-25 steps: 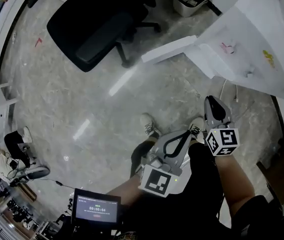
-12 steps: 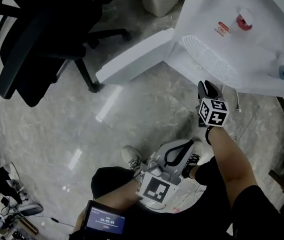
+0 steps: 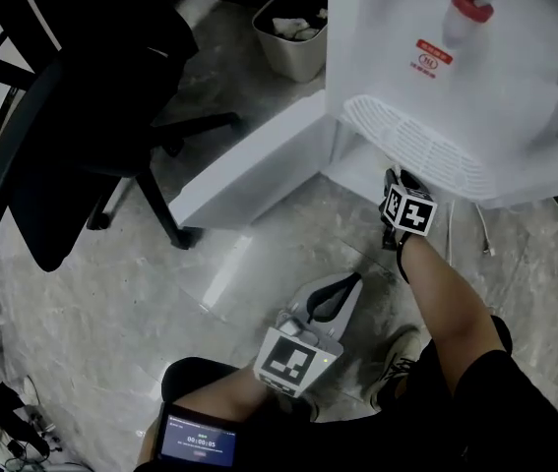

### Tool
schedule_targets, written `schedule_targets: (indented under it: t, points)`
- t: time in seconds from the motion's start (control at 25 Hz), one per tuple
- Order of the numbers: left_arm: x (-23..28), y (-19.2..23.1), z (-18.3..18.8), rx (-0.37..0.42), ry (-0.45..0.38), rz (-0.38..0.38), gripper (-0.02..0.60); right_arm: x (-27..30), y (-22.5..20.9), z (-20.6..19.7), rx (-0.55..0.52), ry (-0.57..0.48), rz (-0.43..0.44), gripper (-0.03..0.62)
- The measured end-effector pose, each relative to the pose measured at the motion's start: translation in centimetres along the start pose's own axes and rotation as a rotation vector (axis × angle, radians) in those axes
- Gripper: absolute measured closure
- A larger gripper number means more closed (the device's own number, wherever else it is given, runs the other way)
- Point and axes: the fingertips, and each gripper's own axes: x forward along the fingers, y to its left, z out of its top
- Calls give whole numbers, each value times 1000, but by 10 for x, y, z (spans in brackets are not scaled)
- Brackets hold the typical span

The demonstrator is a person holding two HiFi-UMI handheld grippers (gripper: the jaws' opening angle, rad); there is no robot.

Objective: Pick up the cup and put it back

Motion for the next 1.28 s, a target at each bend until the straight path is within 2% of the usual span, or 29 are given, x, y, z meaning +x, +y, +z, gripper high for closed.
schedule_targets:
  t: [0.16, 0.24, 0.28, 0.44, 0.56, 0.76, 0.92, 1.08, 1.2, 1.28]
  points:
    - [-2, 23, 18, 57, -50, 45, 577, 17, -8, -6, 33, 30, -26, 474]
    - [-5, 31, 20, 48, -59, 60, 577, 17, -7, -7, 18, 41, -35, 530]
    - [-6, 33, 19, 47, -55, 62, 577, 16, -7, -6, 16, 43, -37, 537]
    - [-6, 31, 15, 62, -40, 45, 577, 8, -6, 2, 0, 24, -16, 542]
    - [-5, 27, 21, 61, -57, 32, 577, -1, 0, 10, -63, 0, 7, 543]
    - [-2, 22, 30, 62, -80, 19, 577, -7, 4, 15, -75, -19, 21, 543]
    - [-4, 20, 31, 30, -82, 29, 577, -21, 18, 14, -139, -34, 57, 543]
    - [-19, 9, 44, -52, -78, 74, 577, -53, 41, 20, -179, -19, 143, 543]
    - [-38, -19, 49, -72, -42, 119, 577, -99, 58, 17, -202, 36, 194, 543]
    - [-60, -38, 48, -153, 5, 175, 577, -141, 67, 10, -206, 92, 225, 543]
